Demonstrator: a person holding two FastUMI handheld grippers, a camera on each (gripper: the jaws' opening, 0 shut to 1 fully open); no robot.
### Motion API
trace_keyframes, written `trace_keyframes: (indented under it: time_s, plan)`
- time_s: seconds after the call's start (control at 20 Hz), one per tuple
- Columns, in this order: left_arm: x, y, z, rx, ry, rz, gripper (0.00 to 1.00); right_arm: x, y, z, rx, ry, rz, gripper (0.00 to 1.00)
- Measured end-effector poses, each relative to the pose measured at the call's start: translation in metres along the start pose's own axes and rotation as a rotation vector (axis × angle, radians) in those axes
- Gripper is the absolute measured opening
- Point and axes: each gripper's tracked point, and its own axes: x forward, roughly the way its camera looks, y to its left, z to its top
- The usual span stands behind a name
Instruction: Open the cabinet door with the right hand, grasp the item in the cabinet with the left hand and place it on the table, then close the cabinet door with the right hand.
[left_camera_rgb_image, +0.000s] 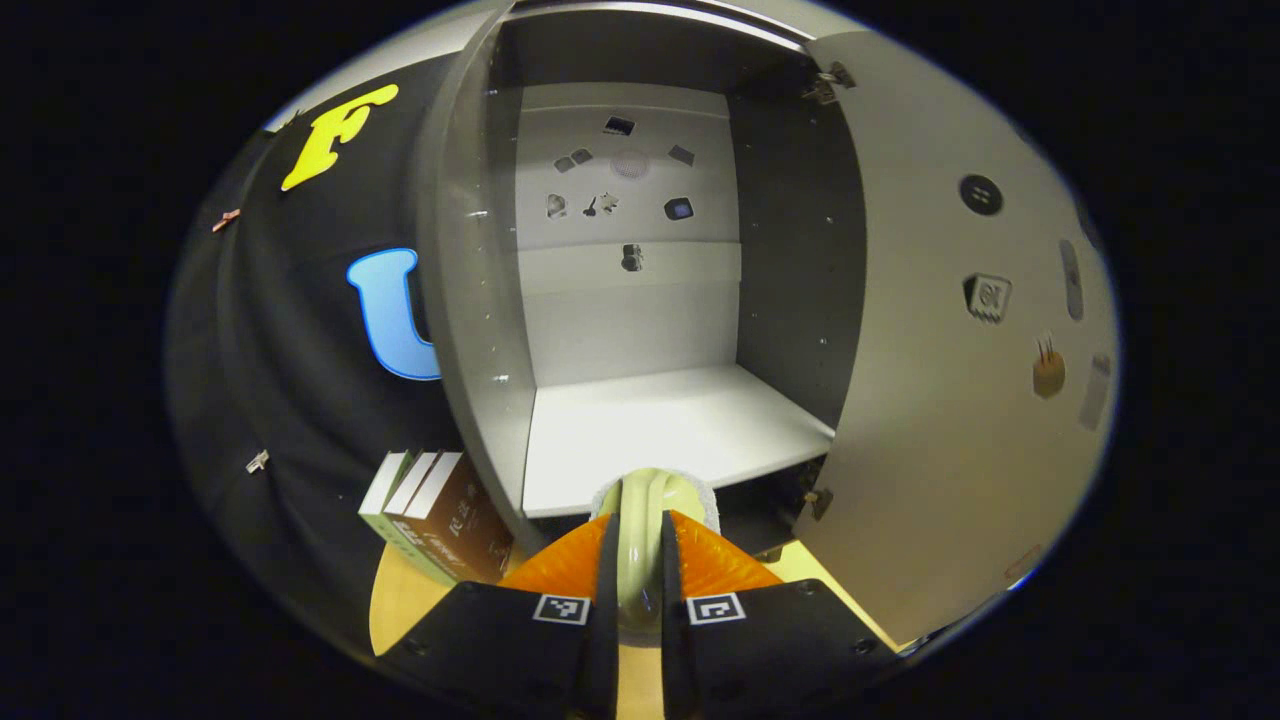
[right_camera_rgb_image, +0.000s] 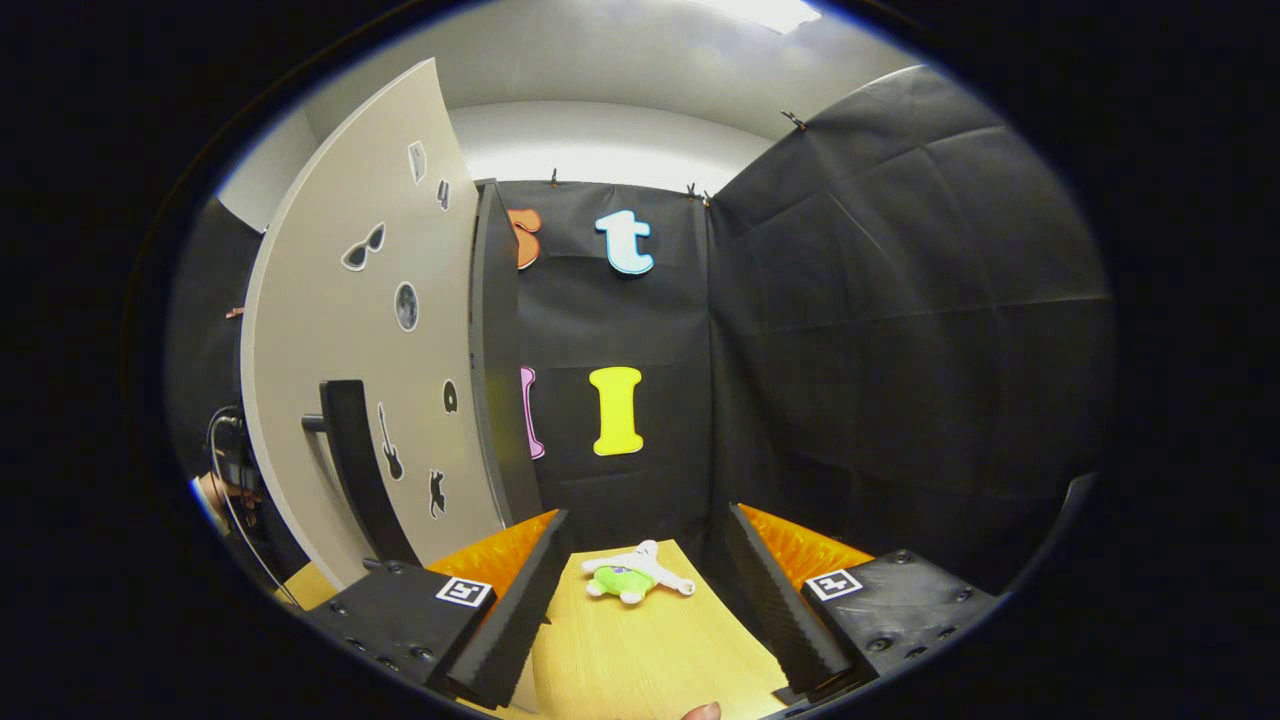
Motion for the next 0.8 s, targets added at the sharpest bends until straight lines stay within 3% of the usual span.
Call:
trace_keyframes:
  time_s: [0.3, 0.6, 0.8]
  plan:
    - [-0.026, -0.022, -0.083, -0.042, 0.033, 0.005, 0.21, 0.002, 0.02, 0.017, -0.011, -0.027, 0.015, 0.98]
    - [-0.023, -0.031, -0.179, -0.042, 0.083, 0.069, 0.21, -0.002, 0.03, 0.02, -0.029, -0.027, 0.032, 0.98]
    - [-0.016, -0.048, -0.242, -0.062, 0.124, 0.054, 0.21, -0.003, 0.032, 0.021, -0.022, -0.021, 0.04, 0.98]
